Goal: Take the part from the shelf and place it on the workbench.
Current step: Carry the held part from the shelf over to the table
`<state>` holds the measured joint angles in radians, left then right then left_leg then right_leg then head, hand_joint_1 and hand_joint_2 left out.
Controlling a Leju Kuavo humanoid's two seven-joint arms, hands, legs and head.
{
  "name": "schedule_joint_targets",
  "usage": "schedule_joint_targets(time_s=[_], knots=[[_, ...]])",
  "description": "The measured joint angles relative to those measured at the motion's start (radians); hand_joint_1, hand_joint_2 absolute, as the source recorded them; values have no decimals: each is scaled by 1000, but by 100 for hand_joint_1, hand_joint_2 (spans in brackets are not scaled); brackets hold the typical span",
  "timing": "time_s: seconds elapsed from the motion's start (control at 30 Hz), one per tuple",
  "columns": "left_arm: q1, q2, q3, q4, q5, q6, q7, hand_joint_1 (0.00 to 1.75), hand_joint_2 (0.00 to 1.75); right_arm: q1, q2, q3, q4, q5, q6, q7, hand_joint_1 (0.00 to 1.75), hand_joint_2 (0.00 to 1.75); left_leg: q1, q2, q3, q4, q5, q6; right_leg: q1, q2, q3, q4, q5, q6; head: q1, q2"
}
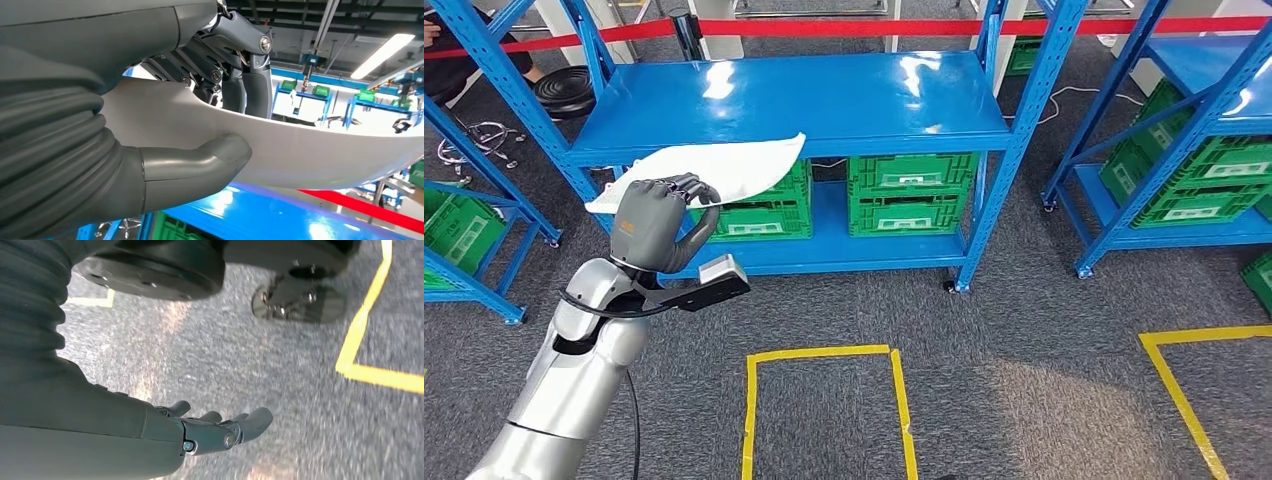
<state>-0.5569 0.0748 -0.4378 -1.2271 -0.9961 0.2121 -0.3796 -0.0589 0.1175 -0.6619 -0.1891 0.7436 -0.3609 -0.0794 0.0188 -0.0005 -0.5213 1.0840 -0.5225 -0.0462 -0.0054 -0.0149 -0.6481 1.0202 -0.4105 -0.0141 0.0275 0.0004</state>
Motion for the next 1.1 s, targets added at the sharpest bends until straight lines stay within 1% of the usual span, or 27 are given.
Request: schedule_joint_targets(time_s=[0.03,0.07,0.13,0.17,0.2,0.27,0.3,0.33,0.37,0.4,0.43,0.47,0.53,0.57,0.63,0.67,0.7,0.77,0.8,0.83,0.87,0.9,0.93,0.97,1.03,1.07,1.1], knots=[[-1,0,0,1,3,0,-5,159,175,-1,0,-2,-1,1,-16,-1,0,175,-2,-1,25,-44,-14,7,2,0,-5,2,8,6,0,0],[-2,-1,0,3,6,1,-9,159,175,0,1,-4,-1,1,-24,0,0,175,-6,-2,34,-64,-23,16,2,0,-8,2,17,12,0,0],[-3,-2,0,13,13,2,-19,159,175,2,-1,-11,-1,0,-30,10,0,175,-7,1,16,-65,-12,37,-1,1,-17,4,23,25,0,0],[-4,-3,0,20,18,4,-24,159,175,4,-2,-14,-1,-1,-29,17,0,175,-7,3,7,-64,-2,47,-3,3,-27,19,5,31,0,0],[-5,-6,0,28,22,6,-29,159,175,5,-2,-17,-1,-3,-27,26,0,175,-6,5,-6,-64,9,56,-4,5,-41,51,-32,36,1,0],[-7,-11,0,41,30,11,-36,159,175,5,-3,-23,-2,-9,-17,42,0,175,-7,5,-36,-63,34,65,-5,10,-78,169,-133,41,1,0],[-7,-13,0,47,32,14,-38,159,175,4,-3,-27,-2,-13,-12,50,0,175,-8,2,-53,-61,47,66,-4,12,-92,234,-167,41,1,0],[-7,-14,0,52,34,16,-39,159,175,4,-3,-31,-2,-19,-6,57,0,175,-10,-1,-71,-59,59,65,-3,14,-95,281,-178,39,1,0],[-6,-15,0,56,34,17,-40,159,175,4,-4,-36,-2,-24,-1,65,0,175,-11,-5,-88,-56,70,64,-2,15,-83,297,-167,37,1,0],[-6,-15,0,58,35,18,-40,159,175,4,-4,-41,-3,-28,5,77,0,175,-11,-11,-103,-53,80,62,0,18,-53,276,-143,32,1,0],[-6,-16,0,60,36,18,-40,159,175,4,-4,-44,-3,-30,11,95,0,175,-11,-17,-117,-50,90,59,2,27,-4,221,-120,26,1,0],[-6,-18,0,60,36,18,-40,159,175,3,-5,-46,-4,-32,16,120,0,175,-12,-24,-129,-48,100,55,3,46,53,147,-114,17,1,0],[-7,-22,0,61,37,19,-40,159,175,3,-6,-51,-6,-32,22,177,0,175,-11,-40,-144,-47,120,45,6,76,135,27,-128,8,0,0],[-8,-25,0,61,38,20,-40,159,175,2,-6,-53,-6,-32,23,200,0,175,-10,-48,-147,-49,130,39,8,81,149,0,-138,6,0,0],[-8,-25,-1,64,39,21,-40,159,175,2,-5,-58,-6,-33,24,233,0,175,-8,-64,-152,-58,149,25,7,61,143,-12,-125,0,1,0],[-8,-23,-1,66,39,23,-39,159,175,1,-5,-60,-7,-34,24,246,0,175,-9,-62,-160,-53,140,20,4,50,136,-16,-115,-7,-1,0],[-8,-22,-1,67,37,25,-36,159,175,1,-4,-61,-8,-36,25,257,0,175,-9,-53,-171,-32,112,14,1,38,128,-22,-103,-15,-4,0],[-5,-21,-1,68,36,26,-29,159,175,1,-3,-63,-9,-37,28,272,0,175,-8,-23,-200,62,19,3,-1,14,108,-26,-84,-23,-11,0],[0,-21,-1,68,38,27,-27,159,175,3,-3,-64,-9,-35,29,278,0,175,-6,-14,-212,124,-17,-3,-1,1,98,-25,-76,-23,-12,0],[10,-21,-1,67,41,30,-26,159,175,3,-3,-65,-9,-32,31,285,0,175,-3,-10,-218,176,-29,-8,-1,-11,89,-24,-68,-23,-12,0],[23,-21,-1,65,43,37,-27,159,175,3,-3,-66,-9,-29,33,292,0,175,0,-7,-213,206,-18,-13,-1,-24,79,-23,-61,-21,-12,0],[40,-21,-1,60,43,47,-28,159,175,3,-3,-66,-10,-25,33,296,0,175,3,-2,-192,203,7,-16,-2,-36,70,-21,-55,-19,-12,0],[58,-21,-1,52,42,58,-30,159,175,2,-3,-66,-10,-20,34,299,0,175,6,8,-154,164,34,-18,-2,-47,63,-18,-50,-16,-13,0],[74,-21,-1,42,41,65,-30,159,175,3,-4,-66,-12,-16,34,300,0,175,7,29,-104,101,43,-19,-1,-57,57,-15,-47,-12,-13,0],[97,-23,-1,19,38,66,-31,159,175,3,-5,-66,-14,-7,34,301,0,175,1,68,-21,-22,25,-7,5,-78,50,-6,-42,-2,-14,0],[104,-25,0,9,37,59,-31,159,175,3,-6,-66,-15,-3,33,302,0,175,-3,76,-5,-54,11,4,7,-90,49,-4,-39,4,-13,0],[112,-25,0,1,38,45,-31,159,175,3,-7,-66,-15,-1,32,303,0,175,-6,69,-5,-67,7,18,8,-103,48,-3,-36,11,-13,0]])
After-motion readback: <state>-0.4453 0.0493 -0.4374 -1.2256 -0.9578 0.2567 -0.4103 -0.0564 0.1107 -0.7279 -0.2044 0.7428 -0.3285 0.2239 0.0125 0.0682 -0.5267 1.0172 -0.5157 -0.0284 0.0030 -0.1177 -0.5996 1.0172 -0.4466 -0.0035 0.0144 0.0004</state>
